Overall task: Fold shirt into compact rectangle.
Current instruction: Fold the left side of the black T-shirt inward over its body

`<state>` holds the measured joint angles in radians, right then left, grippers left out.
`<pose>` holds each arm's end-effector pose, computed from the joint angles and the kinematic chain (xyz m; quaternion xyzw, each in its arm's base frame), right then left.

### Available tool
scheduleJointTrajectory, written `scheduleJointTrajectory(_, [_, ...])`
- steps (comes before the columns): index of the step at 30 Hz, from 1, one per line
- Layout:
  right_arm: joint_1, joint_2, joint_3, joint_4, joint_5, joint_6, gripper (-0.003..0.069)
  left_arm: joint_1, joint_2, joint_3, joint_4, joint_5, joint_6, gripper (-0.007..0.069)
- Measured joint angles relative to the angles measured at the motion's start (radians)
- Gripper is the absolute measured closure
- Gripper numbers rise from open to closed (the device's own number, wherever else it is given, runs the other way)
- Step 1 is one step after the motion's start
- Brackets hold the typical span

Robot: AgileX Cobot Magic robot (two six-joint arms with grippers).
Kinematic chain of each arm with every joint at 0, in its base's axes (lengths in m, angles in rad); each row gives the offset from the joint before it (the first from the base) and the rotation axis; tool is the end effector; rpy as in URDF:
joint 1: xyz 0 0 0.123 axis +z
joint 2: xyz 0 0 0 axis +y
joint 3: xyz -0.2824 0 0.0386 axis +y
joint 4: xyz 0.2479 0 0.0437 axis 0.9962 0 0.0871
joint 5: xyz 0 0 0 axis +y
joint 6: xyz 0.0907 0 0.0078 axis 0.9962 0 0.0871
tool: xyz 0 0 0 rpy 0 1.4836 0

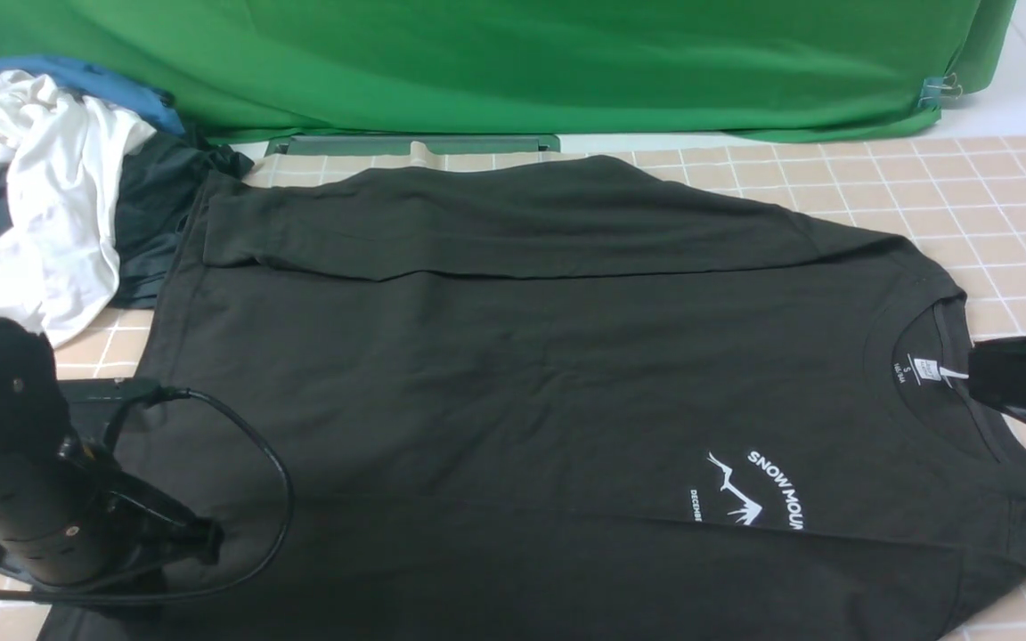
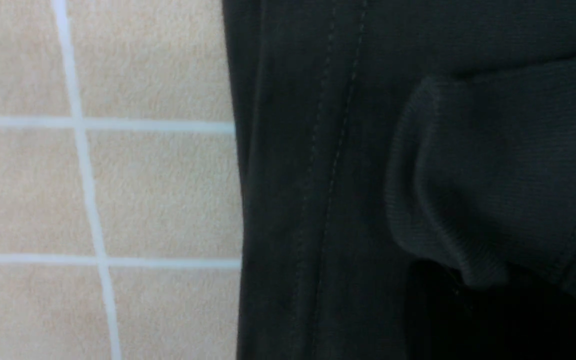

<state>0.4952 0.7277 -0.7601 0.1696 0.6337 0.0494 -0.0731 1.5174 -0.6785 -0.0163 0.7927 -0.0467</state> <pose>0.1191 0.0747 0.3473 -0.1574 0.8467 0.2099 0.4629 0.2233 -0.0174 0.1608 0.0076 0.9999 -0.0067 0.0128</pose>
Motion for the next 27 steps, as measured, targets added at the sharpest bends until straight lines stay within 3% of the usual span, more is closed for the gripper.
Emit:
scheduleJointTrajectory(12, [0.0, 0.0, 0.0, 0.0, -0.016, 0.0, 0.0617, 0.0, -0.259, -0.13, -0.005, 0.065, 0.001, 0.0544])
scheduleJointTrajectory(27, [0.0, 0.0, 0.0, 0.0, -0.059, 0.0, 0.0606, 0.0, -0.069, -0.395, 0.063, -0.096, 0.001, 0.0545])
